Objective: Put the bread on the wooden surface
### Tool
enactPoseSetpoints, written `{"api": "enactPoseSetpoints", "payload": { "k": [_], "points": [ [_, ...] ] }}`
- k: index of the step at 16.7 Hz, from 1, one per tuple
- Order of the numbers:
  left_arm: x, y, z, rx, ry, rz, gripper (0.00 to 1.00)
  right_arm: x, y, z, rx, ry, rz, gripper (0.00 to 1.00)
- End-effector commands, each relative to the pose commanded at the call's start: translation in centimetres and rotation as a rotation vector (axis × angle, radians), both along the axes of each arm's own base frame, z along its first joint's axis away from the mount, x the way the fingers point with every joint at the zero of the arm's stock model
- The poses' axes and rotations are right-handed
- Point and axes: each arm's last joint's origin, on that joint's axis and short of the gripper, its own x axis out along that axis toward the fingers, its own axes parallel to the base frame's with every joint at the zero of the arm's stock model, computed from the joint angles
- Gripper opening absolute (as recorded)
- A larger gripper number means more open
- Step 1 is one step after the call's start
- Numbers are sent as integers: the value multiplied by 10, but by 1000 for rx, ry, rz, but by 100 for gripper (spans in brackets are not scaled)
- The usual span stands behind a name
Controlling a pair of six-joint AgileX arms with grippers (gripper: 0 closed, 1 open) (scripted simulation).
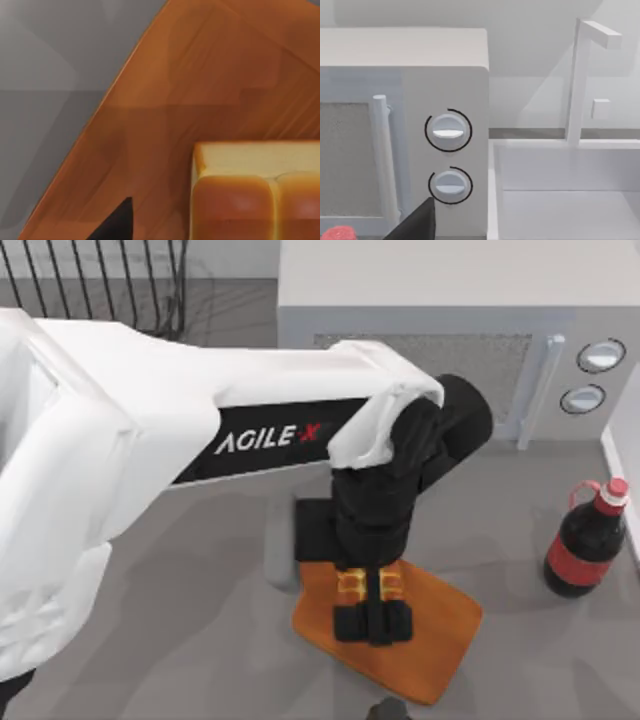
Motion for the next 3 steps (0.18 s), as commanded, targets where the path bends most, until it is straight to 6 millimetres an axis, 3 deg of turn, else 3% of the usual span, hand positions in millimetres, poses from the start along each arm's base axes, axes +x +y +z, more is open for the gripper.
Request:
{"api": "enactPoseSetpoints", "payload": {
  "k": [3],
  "points": [
    [0, 0, 0, 0, 0, 0, 100, 0, 0, 0, 0, 0, 0, 100]
  ]
}}
